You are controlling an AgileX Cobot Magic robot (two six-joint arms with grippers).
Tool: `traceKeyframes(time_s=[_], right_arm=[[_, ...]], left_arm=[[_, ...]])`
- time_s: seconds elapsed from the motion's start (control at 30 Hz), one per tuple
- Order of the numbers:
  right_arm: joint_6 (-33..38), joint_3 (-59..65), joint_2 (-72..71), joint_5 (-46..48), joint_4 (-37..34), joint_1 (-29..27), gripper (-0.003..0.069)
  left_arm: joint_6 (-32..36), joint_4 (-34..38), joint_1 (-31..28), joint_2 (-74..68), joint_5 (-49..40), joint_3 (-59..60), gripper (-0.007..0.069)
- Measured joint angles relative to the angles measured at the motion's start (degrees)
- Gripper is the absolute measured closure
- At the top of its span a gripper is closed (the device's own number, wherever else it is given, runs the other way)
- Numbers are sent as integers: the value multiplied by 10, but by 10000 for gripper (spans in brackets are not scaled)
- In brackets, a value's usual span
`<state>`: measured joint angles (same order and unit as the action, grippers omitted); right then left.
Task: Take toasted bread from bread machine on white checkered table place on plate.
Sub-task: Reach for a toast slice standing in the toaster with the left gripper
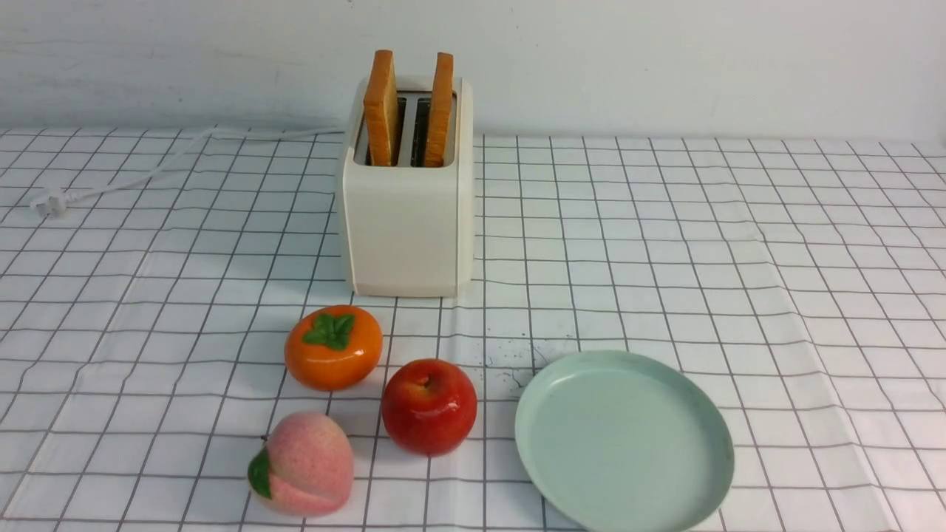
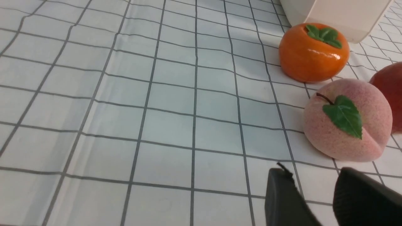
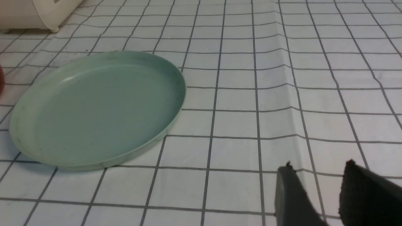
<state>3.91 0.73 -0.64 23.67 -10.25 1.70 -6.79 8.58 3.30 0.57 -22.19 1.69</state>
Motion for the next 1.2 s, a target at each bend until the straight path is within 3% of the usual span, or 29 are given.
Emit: traceKeyframes(time_s=[0.53,0.77,0.83,0.9,1.03,1.2], right_arm=[[0,0,0,0,0,0,419],[0,0,0,0,0,0,419],[0,0,0,0,0,0,419],[0,0,0,0,0,0,419],[0,0,0,0,0,0,419],[0,0,0,0,0,0,419]], left_arm=[[-4,8,0,0,23,0,386],[-97,191,0,0,122,0,386],[-124,279,0,0,190,0,386],[-127,319,0,0,238,0,386],[-107,350,0,0,307,0,386],[-98,355,0,0,266,-3,407]])
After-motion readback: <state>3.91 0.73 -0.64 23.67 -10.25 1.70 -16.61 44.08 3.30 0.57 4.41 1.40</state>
